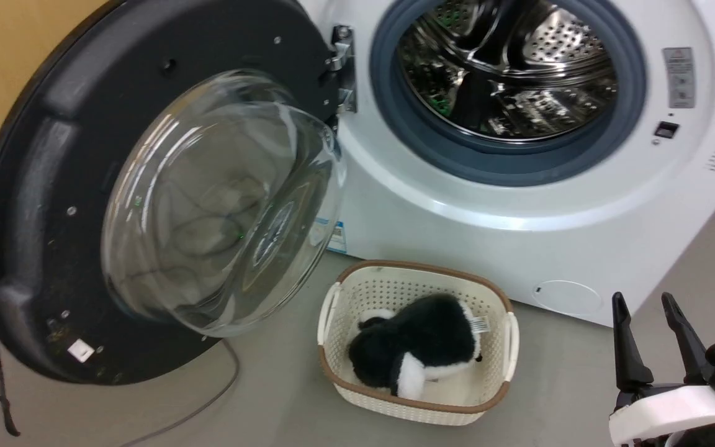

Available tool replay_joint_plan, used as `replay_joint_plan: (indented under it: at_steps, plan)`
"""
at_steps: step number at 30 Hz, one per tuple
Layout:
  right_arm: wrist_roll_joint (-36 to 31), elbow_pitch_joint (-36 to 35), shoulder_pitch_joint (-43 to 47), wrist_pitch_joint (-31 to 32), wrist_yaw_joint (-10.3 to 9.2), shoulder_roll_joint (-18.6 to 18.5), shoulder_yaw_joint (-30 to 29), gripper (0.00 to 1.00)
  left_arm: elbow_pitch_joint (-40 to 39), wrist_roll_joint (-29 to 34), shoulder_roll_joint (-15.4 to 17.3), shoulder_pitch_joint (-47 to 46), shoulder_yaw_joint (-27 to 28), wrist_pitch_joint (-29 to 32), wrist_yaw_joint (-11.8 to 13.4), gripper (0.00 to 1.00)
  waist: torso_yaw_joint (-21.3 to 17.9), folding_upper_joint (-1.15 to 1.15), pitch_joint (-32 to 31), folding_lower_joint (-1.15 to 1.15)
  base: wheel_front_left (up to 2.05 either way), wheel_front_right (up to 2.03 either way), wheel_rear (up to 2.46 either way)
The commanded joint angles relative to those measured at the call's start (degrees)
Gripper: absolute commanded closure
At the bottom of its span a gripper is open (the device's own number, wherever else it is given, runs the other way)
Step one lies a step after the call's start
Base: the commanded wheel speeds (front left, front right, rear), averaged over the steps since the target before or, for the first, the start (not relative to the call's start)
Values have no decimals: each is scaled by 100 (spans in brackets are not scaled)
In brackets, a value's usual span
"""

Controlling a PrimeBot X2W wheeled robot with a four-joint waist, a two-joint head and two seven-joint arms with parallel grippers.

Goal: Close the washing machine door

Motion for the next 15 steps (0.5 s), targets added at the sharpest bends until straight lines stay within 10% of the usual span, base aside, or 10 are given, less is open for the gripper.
replay_joint_plan:
  at_steps: [1,15]
  plan:
    - [66,32,-73,-61,3,17,-28,0,174,-224,84,-190,152,34,-39,100,90,0,45,0,0,0,0]
    - [183,193,-141,-229,3,20,-119,0,1755,-2522,15,-611,946,1490,-551,100,477,0,181,0,0,0,0]
